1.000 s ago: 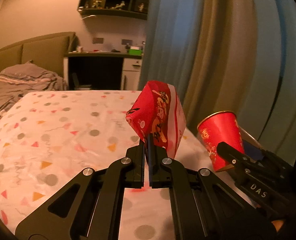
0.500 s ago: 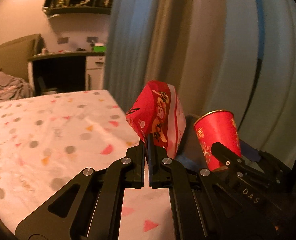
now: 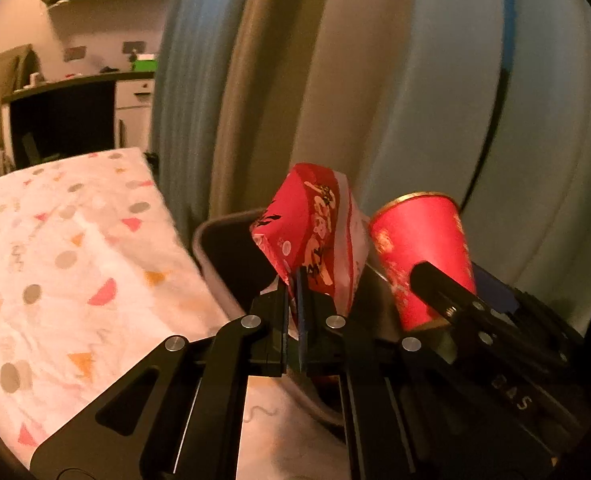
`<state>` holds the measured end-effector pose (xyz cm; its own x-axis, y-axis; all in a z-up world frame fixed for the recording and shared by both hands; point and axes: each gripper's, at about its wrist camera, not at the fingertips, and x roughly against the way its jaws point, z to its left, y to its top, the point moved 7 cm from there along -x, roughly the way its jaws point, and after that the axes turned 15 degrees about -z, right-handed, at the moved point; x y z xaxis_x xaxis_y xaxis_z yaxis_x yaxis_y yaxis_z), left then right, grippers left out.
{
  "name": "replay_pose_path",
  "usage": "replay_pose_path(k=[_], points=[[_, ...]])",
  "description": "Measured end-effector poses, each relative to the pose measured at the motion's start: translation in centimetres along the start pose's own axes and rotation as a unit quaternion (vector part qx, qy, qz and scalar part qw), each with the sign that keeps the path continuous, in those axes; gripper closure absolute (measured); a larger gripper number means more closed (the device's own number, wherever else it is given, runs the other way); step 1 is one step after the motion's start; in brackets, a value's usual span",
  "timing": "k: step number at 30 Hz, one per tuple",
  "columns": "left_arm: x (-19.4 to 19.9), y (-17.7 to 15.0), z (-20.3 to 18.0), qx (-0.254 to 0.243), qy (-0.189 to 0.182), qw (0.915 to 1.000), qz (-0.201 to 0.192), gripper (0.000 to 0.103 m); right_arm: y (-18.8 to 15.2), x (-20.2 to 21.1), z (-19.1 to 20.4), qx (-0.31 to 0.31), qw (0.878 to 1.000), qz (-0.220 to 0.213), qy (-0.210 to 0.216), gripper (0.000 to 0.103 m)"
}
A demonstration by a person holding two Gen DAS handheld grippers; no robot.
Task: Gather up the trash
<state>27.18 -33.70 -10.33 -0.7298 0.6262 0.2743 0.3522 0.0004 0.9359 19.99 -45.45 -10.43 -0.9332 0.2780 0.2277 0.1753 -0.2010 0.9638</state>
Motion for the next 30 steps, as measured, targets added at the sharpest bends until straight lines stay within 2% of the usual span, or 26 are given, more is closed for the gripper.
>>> replay_pose_path(k=[4,6,9,12,15,17,19,24,27,30], points=[[-0.6,-0.6,0.1,0.004,-0.015,0.9998,0.009,0.081,0.1,-0.8,-0.2,-0.003,1.0,0.004,-0.002,0.045],[-0.7,-0.8,0.7,0.01,-0.011,0.9998,0.01,0.056,0.0,-1.1,-0.4,-0.008,1.0,0.007,-0.004,0.044],[-0.2,-0.7,2.2,0.029,0.006,0.9995,0.002,0.033,0.0,-1.4,-0.7,-0.01,1.0,0.01,-0.003,0.044],[0.9,-0.2,4.0,0.036,0.044,0.9983,-0.014,0.019,0.1,-1.5,-0.6,-0.007,1.0,0.007,-0.001,0.044],[2.3,0.5,5.0,0.031,0.074,0.9963,-0.031,0.009,0.5,-1.8,-0.3,0.0,1.0,0.003,0.006,0.034],[3.3,0.9,5.4,0.02,0.095,0.9946,-0.038,0.006,0.9,-1.4,0.1,0.01,1.0,-0.005,0.005,0.03],[4.4,1.2,5.7,0.012,0.112,0.9928,-0.041,0.006,1.2,-1.0,0.8,0.024,1.0,-0.014,0.001,0.021],[7.8,1.2,5.8,-0.024,0.149,0.9872,-0.053,0.006,1.4,1.3,2.3,0.062,0.997,-0.039,-0.015,0.006],[10.1,1.0,5.9,-0.038,0.164,0.9838,-0.062,0.006,1.1,2.9,3.4,0.083,0.995,-0.046,-0.016,0.006],[12.4,0.8,6.5,-0.037,0.178,0.981,-0.067,0.006,0.7,4.1,4.1,0.076,0.996,-0.044,-0.017,0.006]])
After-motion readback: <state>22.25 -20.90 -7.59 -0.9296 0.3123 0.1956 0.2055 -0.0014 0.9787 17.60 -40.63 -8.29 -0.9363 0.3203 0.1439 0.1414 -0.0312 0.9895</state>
